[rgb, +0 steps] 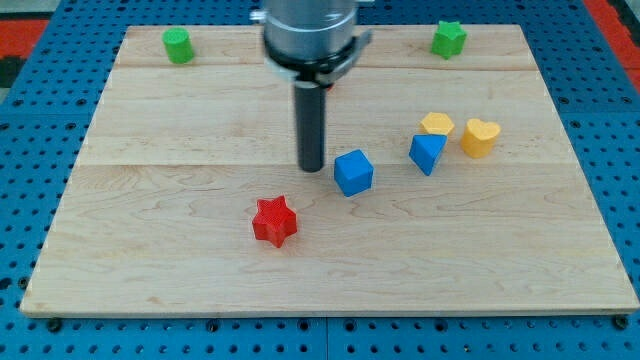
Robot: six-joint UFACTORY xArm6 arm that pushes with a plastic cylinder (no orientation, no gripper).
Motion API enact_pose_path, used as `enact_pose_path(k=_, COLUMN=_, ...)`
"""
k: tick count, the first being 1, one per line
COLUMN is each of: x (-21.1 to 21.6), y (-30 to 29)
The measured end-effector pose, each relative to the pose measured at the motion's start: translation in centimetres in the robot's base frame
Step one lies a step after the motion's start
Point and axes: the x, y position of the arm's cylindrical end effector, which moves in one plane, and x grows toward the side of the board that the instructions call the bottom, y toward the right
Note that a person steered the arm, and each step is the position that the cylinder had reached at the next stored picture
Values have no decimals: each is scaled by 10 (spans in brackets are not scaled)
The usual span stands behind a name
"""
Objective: Slide the red star to the blue triangle
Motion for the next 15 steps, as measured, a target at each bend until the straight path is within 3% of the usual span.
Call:
enact_pose_path(k=2, x=31, y=80)
enact_pose_path(k=4, x=-19, y=96)
enact_pose_path(k=6, x=122, y=75)
enact_pose_path(k=7, x=119, y=-14)
enact_pose_path(k=9, x=16, y=-47)
enact_pose_path(k=10, x=2, y=-14)
enact_pose_path(k=12, x=38, y=-6)
enact_pose_path(k=13, x=40, y=42)
enact_pose_path(k=15, x=-5, y=95)
